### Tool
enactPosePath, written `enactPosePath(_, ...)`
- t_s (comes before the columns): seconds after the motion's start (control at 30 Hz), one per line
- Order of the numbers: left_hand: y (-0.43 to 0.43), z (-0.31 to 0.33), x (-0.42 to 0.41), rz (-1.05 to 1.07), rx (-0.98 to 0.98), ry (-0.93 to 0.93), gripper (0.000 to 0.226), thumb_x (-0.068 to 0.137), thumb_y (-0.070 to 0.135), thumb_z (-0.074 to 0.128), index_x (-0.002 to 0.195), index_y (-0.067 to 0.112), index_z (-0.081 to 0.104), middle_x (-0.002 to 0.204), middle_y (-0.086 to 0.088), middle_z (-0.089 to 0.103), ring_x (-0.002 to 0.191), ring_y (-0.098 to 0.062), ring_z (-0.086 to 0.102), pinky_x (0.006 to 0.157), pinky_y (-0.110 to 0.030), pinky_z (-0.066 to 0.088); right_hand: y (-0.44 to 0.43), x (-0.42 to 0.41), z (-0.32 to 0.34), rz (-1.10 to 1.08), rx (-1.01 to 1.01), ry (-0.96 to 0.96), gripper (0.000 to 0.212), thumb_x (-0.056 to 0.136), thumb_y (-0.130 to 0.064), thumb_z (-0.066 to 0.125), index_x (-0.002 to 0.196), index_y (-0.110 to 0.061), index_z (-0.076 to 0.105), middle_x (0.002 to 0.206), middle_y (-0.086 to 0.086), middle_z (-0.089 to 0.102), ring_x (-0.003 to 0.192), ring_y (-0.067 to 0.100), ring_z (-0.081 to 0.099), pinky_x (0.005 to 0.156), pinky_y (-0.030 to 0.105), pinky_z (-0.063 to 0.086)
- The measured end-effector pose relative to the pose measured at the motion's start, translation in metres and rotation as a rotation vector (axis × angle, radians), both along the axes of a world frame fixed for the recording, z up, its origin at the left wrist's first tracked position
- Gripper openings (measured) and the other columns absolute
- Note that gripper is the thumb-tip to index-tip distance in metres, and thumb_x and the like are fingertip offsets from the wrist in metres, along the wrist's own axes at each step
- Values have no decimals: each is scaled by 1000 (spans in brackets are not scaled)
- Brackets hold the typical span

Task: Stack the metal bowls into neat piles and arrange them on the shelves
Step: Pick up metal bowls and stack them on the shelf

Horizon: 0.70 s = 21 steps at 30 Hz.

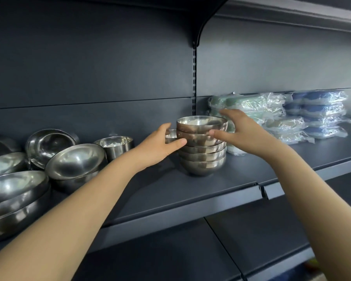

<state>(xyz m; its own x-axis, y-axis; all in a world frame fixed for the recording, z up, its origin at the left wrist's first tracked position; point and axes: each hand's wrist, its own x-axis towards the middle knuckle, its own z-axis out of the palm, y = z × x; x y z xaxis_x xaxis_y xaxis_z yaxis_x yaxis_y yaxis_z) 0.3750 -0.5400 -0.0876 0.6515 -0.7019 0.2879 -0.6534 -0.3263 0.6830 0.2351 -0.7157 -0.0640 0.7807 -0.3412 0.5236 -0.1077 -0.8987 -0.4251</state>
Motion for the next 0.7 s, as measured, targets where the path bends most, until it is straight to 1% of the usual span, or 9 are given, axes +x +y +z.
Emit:
enactPosePath(0.03, 9, 2, -4, 17, 12, -73, 69, 87, 46, 56, 144, 21, 27, 149, 3, 34, 133, -14, 38, 111, -37, 32, 8, -4, 2, -5, -30, 1, 67, 86, -38, 64, 142, -12, 38, 149, 6, 36, 138, 16, 31, 93, 9, 19)
enactPosePath(0.07, 17, 5, -9, 35, 21, -150, 60, 89, 43, 55, 140, 20, 34, 146, 3, 38, 131, -13, 40, 110, -35, 33, 15, -8, 4, -9, -51, 8, 64, 87, -37, 64, 141, -12, 41, 147, 7, 38, 137, 17, 33, 94, 12, 22)
enactPosePath(0.17, 37, 11, -19, 83, 56, -346, 39, 92, 34, 52, 127, 17, 51, 132, 1, 51, 120, -12, 49, 99, -24, 35, 31, -14, 10, -28, -108, 29, 58, 88, -35, 63, 138, -10, 45, 143, 9, 43, 135, 21, 36, 104, 23, 26)
enactPosePath(0.23, 57, 18, -29, 90, 83, -420, 32, 93, 32, 51, 121, 16, 55, 125, 2, 55, 115, -12, 51, 90, -19, 33, 48, -20, 14, -34, -144, 38, 57, 89, -35, 62, 137, -9, 46, 143, 10, 44, 134, 23, 36, 106, 27, 26)
enactPosePath(0.3, 81, 24, -41, 102, 107, -484, 31, 94, 31, 50, 119, 16, 56, 123, 2, 56, 113, -13, 51, 88, -18, 32, 67, -26, 17, -40, -173, 46, 57, 89, -36, 61, 137, -9, 45, 143, 11, 44, 136, 24, 34, 108, 30, 26)
enactPosePath(0.4, 122, 29, -57, 135, 152, -561, 33, 95, 35, 47, 121, 16, 56, 123, 2, 56, 116, -15, 50, 93, -23, 33, 102, -33, 18, -32, -219, 72, 56, 90, -36, 60, 137, -9, 46, 141, 12, 46, 134, 26, 36, 106, 30, 26)
enactPosePath(0.5, 171, 29, -73, 169, 191, -609, 33, 95, 39, 44, 119, 20, 56, 121, 3, 56, 114, -17, 51, 97, -32, 39, 145, -42, 14, -21, -238, 73, 54, 89, -36, 61, 134, -8, 49, 137, 13, 49, 129, 27, 42, 103, 29, 29)
enactPosePath(0.57, 208, 27, -83, 191, 204, -637, 32, 94, 39, 43, 116, 20, 57, 119, 3, 56, 112, -19, 52, 95, -36, 41, 177, -48, 10, -15, -236, 76, 57, 88, -39, 60, 135, -8, 48, 138, 12, 49, 130, 26, 41, 105, 30, 30)
enactPosePath(0.7, 280, 26, -103, 229, 268, -665, 33, 94, 38, 43, 117, 18, 57, 119, 0, 55, 110, -20, 52, 90, -35, 43, 242, -55, 3, 12, -252, 143, 57, 89, -42, 58, 136, -11, 46, 139, 11, 47, 131, 28, 40, 107, 39, 34)
